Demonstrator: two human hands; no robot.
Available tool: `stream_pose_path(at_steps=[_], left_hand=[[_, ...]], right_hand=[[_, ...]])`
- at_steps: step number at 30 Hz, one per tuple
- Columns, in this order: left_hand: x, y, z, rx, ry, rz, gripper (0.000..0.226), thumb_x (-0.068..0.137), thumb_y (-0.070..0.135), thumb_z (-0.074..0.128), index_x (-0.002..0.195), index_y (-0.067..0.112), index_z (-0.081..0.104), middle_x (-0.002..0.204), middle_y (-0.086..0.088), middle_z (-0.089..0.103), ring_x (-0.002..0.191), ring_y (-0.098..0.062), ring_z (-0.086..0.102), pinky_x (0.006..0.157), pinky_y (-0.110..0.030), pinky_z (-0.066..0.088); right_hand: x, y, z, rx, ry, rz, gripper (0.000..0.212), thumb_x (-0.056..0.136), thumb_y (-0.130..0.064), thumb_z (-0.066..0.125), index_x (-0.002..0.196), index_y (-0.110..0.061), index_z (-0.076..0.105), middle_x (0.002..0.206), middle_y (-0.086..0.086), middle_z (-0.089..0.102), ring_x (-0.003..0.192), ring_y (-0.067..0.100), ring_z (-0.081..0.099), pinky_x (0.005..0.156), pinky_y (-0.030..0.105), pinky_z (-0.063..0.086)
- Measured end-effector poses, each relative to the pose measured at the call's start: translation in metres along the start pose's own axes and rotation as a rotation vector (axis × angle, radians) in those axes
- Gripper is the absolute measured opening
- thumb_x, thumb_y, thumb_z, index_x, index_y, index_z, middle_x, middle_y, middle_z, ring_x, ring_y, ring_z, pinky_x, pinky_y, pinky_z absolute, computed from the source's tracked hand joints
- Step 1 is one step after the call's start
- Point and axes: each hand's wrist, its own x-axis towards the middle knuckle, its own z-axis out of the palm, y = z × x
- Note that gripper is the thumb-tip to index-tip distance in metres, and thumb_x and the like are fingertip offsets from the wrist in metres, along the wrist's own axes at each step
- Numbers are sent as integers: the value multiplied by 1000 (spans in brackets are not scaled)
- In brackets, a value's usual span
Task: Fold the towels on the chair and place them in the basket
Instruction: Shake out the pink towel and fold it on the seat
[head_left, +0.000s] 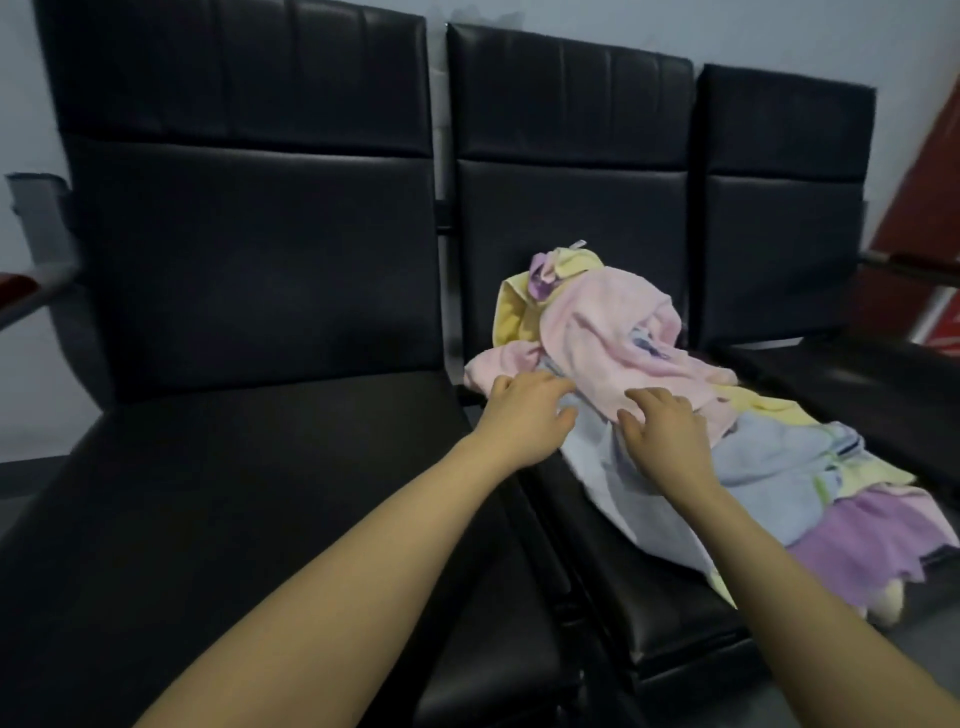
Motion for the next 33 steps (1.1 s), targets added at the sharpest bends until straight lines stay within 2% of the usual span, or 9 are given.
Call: stream_pose_path(at_steps=[4, 7, 11, 14, 16, 21, 26, 31, 33], left_hand=[[43, 11, 36, 15, -60, -12, 43, 99, 30, 41, 141, 23, 42, 150, 0, 36, 136, -22, 30, 105, -37, 22], [62, 13, 55, 9, -89, -21, 44, 101, 33, 38, 144, 25, 37, 156, 0, 25, 141, -21, 22, 109, -39, 16], [75, 9, 67, -75, -97, -29, 44, 102, 33, 35, 146, 28, 33, 158, 1, 18, 144, -18, 16, 112, -41, 11], [80, 5, 67, -274, -35, 12, 41, 99, 38, 40, 137, 27, 48, 152, 2, 35, 140, -17, 29, 114, -43, 19], [78, 2, 64, -437, 83, 42, 37, 92, 39, 45, 116, 19, 64, 131, 1, 57, 124, -16, 48, 107, -42, 33], [52, -6, 50, -641, 165, 3, 10, 95, 22, 56, 88, 21, 64, 84, 5, 65, 82, -10, 58, 83, -31, 47], [8, -14, 28, -693, 207, -17, 9, 93, 27, 60, 88, 26, 67, 80, -4, 68, 72, -9, 59, 72, -30, 49], [-16, -31, 28, -579, 139, -72, 33, 80, 55, 51, 90, 30, 70, 89, 5, 70, 87, -16, 64, 81, -43, 53], [-14, -29, 30, -484, 71, -110, 35, 86, 51, 49, 93, 24, 70, 89, 5, 69, 86, -17, 62, 80, -43, 52]], right_hand=[[25, 34, 16, -95, -30, 76, 35, 94, -24, 52, 126, -13, 57, 127, 13, 58, 117, 36, 48, 94, 42, 29], [34, 48, 21, -167, 1, 20, 20, 94, -22, 50, 105, -16, 65, 108, 8, 64, 107, 32, 52, 85, 38, 22], [33, 52, 22, -4, 184, -139, 26, 89, -24, 46, 89, -15, 70, 87, 5, 67, 90, 29, 61, 76, 36, 19], [26, 43, 14, 153, 334, -306, 28, 85, -27, 43, 83, -16, 68, 79, 0, 66, 80, 20, 60, 72, 35, 23], [20, 36, 7, 262, 386, -347, 23, 87, -25, 47, 83, -15, 67, 78, -1, 65, 77, 14, 55, 72, 37, 31], [7, 23, -3, 435, 344, -360, 22, 88, -25, 51, 85, -12, 68, 80, -3, 63, 74, 14, 57, 69, 41, 46], [-7, 3, -16, 621, 260, -338, 14, 85, -20, 62, 83, -10, 71, 78, 0, 66, 74, 7, 57, 69, 16, 45], [-14, -1, -14, 648, 241, -198, 8, 86, -4, 66, 83, -10, 70, 82, 1, 67, 76, 6, 57, 70, 13, 42], [-10, 9, -4, 544, 239, -91, 7, 87, -7, 65, 87, -12, 70, 88, 2, 67, 75, 7, 57, 74, 25, 46]])
